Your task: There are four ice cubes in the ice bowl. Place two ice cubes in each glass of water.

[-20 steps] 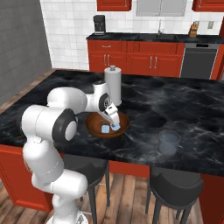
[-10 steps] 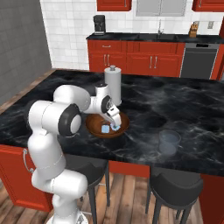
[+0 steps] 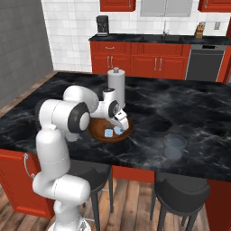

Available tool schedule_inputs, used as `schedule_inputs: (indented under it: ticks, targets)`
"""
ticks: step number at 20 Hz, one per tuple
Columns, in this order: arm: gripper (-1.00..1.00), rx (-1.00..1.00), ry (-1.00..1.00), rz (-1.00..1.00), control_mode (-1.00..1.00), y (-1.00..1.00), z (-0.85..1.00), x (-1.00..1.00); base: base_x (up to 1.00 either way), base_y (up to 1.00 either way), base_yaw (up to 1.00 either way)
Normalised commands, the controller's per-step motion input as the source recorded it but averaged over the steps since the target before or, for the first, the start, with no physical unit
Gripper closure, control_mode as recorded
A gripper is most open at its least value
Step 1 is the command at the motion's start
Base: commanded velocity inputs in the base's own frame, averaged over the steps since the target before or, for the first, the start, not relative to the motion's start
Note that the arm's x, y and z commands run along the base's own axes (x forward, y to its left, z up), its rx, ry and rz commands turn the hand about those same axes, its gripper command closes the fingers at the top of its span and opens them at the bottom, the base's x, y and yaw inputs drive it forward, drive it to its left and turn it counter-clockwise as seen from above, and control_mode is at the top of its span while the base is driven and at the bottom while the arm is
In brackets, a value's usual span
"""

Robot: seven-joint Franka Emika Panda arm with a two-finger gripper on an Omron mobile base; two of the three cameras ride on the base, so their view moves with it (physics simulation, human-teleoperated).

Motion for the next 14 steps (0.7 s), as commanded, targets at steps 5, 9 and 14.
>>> schedule_inputs:
  ticks: [5, 9, 14]
  targets:
    - [-1.0, 0.0, 0.02, 0.05, -1.0, -0.16, -0.11, 0.09, 0.0, 0.0, 0.0]
    - [-1.0, 0.0, 0.04, 0.01, -1.0, 0.0, -0.11, 0.0, 0.0, 0.0, 0.0]
    - [-1.0, 0.0, 0.04, 0.0, -1.0, 0.06, -0.02, 0.0, 0.0, 0.0, 0.0]
